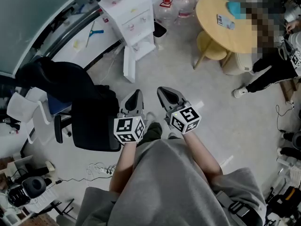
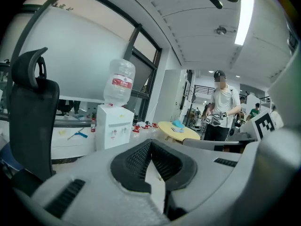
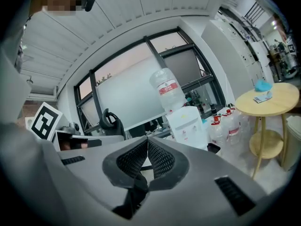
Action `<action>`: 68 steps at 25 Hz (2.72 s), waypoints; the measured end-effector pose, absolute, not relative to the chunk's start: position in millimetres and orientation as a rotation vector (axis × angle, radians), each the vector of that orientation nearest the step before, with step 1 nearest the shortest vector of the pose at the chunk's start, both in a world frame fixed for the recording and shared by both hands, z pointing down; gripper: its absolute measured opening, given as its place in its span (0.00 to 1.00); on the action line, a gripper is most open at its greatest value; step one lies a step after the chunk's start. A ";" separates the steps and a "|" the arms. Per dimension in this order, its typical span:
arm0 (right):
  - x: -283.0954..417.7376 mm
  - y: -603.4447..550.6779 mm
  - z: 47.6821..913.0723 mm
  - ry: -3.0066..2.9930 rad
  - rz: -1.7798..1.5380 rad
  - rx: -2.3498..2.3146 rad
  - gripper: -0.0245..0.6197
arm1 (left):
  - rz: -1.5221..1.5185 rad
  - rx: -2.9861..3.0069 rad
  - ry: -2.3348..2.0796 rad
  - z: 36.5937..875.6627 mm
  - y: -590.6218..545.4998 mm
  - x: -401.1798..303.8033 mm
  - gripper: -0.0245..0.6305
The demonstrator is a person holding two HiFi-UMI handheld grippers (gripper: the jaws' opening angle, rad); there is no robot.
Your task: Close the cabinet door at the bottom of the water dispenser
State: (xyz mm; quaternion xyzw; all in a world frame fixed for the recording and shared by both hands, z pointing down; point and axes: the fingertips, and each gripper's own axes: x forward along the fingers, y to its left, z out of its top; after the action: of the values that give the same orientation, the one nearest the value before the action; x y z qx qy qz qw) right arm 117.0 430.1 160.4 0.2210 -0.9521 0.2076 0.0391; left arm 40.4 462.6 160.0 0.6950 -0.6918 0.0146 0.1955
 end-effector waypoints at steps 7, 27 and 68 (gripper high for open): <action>66.8 407.0 167.2 -2.871 0.608 0.686 0.05 | -0.018 1.916 -1.899 173.6 440.5 -12.8 0.05; 7.1 289.3 202.1 -2.800 0.677 0.675 0.05 | 0.005 1.811 -1.847 219.6 337.3 -74.1 0.05; -96.9 131.7 468.7 -2.530 1.136 0.672 0.06 | 0.372 1.595 -1.658 474.8 197.7 -164.5 0.05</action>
State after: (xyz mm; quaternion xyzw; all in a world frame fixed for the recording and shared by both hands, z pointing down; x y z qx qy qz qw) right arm -96.9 131.7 468.7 0.2330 -0.8775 0.3939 0.1435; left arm -164.5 197.7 474.8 0.6287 -0.6539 0.1467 0.3945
